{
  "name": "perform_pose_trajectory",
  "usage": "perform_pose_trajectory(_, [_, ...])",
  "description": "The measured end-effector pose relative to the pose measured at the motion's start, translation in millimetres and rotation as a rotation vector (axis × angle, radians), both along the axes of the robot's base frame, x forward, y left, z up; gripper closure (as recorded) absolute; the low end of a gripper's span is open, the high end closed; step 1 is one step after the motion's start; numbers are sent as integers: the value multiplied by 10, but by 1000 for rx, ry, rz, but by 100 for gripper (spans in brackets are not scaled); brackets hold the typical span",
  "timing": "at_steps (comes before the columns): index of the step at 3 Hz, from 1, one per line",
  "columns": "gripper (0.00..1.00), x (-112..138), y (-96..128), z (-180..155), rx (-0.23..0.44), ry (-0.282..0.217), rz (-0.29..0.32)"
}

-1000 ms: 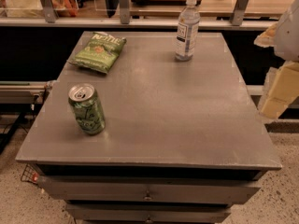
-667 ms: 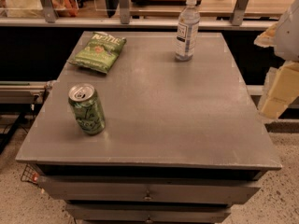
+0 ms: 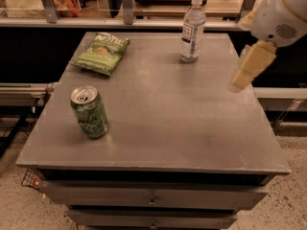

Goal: Knock blue plastic bottle over

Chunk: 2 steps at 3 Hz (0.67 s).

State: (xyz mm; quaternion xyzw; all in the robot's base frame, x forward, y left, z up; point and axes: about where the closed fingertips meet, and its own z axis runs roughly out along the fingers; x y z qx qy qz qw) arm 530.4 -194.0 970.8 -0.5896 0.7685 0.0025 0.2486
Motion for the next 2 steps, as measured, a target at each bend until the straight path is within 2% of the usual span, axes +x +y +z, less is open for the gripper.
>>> perform_pose_trajectory(1, [0,577,158,-48,115,-51,-7])
perform_pose_trajectory(2, [0,1063,283,-160,254,-80,-50])
